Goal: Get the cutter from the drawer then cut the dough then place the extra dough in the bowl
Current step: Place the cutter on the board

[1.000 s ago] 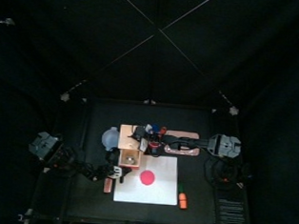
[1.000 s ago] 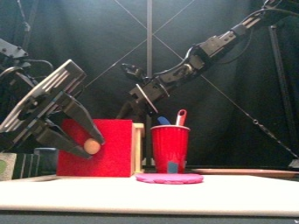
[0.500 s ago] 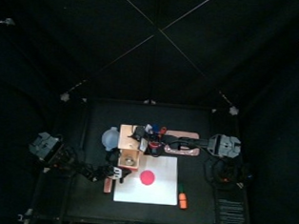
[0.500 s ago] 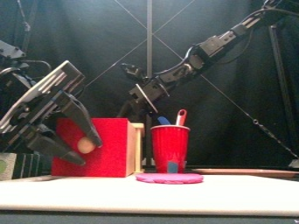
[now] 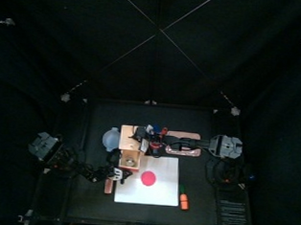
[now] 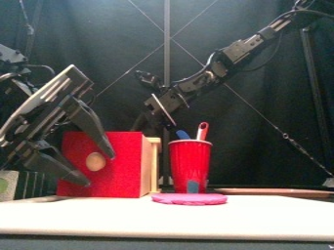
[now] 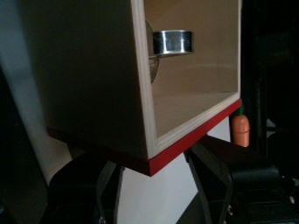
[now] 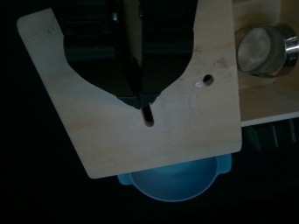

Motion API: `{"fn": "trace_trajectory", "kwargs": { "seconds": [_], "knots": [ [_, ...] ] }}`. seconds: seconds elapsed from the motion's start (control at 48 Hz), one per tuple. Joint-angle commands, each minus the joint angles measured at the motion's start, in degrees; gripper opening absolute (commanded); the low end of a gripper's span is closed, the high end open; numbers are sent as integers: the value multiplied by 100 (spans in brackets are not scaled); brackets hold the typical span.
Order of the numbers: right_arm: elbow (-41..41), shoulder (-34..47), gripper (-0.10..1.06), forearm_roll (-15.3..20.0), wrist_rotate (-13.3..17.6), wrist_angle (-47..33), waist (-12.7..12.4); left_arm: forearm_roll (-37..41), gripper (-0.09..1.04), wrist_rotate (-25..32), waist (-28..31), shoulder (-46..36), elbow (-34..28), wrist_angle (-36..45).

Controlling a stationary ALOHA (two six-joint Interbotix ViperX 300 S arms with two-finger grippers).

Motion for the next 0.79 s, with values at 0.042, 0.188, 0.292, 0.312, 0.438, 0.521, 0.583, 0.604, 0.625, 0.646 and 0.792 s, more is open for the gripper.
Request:
{"fn": "trace_trajectory", "kwargs": {
  "seconds": [0.042, 0.188, 0.292, 0.312, 0.438, 0.521, 0.583, 0.604, 0.625, 0.646, 0.792],
  "knots": [
    [0, -35, 2, 0, -9, 97, -70, 35, 83, 9, -149, -334, 53, 44],
    [0, -35, 2, -9, -9, 88, -70, 237, 83, 35, -290, -668, 281, 431],
    [-9, -35, 2, -9, -9, 97, -70, 615, 83, 18, -387, -949, 404, 782],
    [-9, -35, 2, -18, -9, 88, -70, 694, 83, 18, -404, -1002, 422, 826],
    [-18, -53, 2, -18, -18, 88, -35, 1450, 83, 62, -439, -1354, 501, 853],
    [-35, -70, 2, -26, -18, 97, -26, 2215, 83, 237, -431, -1538, 536, 642],
    [-62, -88, 2, -18, -9, 114, -18, 2892, 83, 510, -396, -1644, 563, 264],
    [-70, -97, 2, 0, -9, 123, -18, 3076, 83, 598, -387, -1670, 589, 149],
    [-88, -97, 2, 9, -9, 114, -9, 3261, 83, 686, -378, -1696, 606, 26],
    [-105, -105, 2, 9, -9, 132, 9, 3428, 83, 773, -360, -1714, 633, -105],
    [-220, -220, 2, 18, 0, 220, 193, 4395, 83, 1477, -35, -1819, 835, -949]
  ]
}}
